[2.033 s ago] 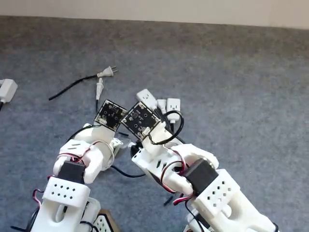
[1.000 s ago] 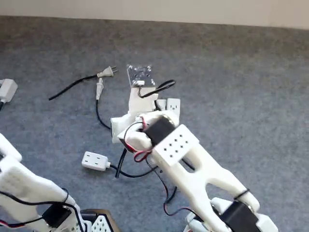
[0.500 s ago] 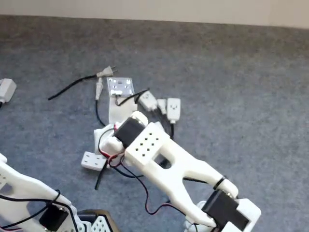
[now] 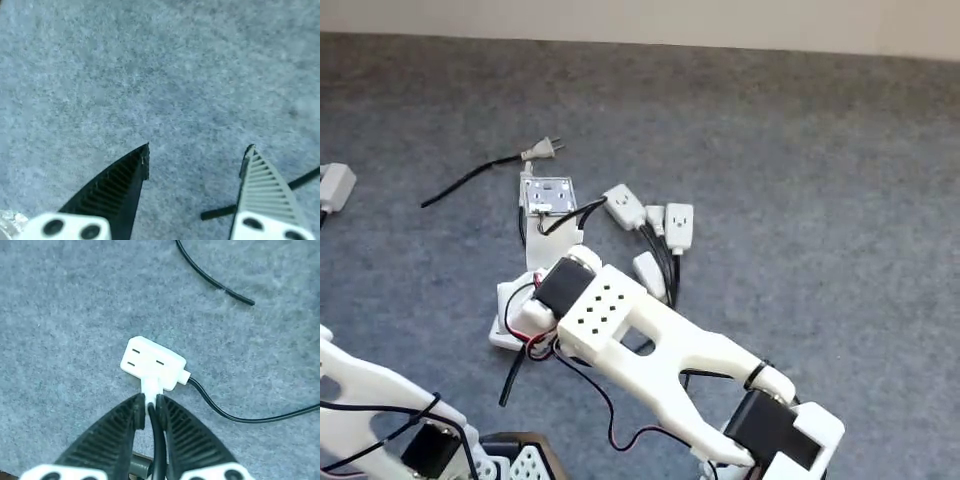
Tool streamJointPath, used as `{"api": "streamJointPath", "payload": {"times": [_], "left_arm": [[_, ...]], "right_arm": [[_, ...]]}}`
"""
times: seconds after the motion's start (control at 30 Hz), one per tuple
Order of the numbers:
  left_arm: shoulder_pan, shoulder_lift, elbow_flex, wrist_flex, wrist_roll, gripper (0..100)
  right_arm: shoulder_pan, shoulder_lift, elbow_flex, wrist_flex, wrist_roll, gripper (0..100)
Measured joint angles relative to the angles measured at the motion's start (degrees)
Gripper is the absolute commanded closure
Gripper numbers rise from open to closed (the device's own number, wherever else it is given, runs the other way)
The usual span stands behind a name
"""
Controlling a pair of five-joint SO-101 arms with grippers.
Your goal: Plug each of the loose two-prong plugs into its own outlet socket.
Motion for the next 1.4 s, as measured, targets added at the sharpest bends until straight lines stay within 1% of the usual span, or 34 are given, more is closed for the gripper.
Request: {"api": "streamJointPath", "payload": {"times": [0.2,0.33,0.5,0.63,0.77,1.0,1.1,1.2,1.3,1.4], "left_arm": [[-0.7,1.8,-2.2,0.0,0.0,70],[-2.5,3.1,-3.2,0.0,-2.3,70],[-4.9,3.7,-3.2,0.0,-3.2,70],[-6.6,3.7,-3.2,0.0,-3.2,70],[-6.9,3.7,-3.2,0.0,-3.2,70],[-6.9,3.7,-3.2,0.0,-3.2,70],[-6.9,3.7,-3.2,0.0,-3.2,70],[-6.9,3.7,-3.2,0.0,-3.2,70],[-6.9,3.7,-3.2,0.0,-3.2,70],[-6.9,3.7,-3.2,0.0,-3.2,70]], "right_arm": [[0.0,0.0,0.0,-0.2,-0.4,99.4],[0.0,0.0,0.0,-0.2,-0.4,99.4],[2.6,0.0,0.0,-0.2,0.2,99.4],[2.8,0.0,0.0,-0.2,0.9,99.4],[2.8,0.0,0.9,-0.4,0.9,99.4],[2.3,-0.1,8.1,-8.5,0.9,99.4],[2.3,-0.1,8.1,-9.1,0.6,99.4],[2.3,-0.1,8.1,-9.2,-1.8,99.5],[2.3,-0.1,8.1,-9.2,-2.5,99.5],[1.0,-0.1,8.1,-8.4,-2.6,99.5]]}}
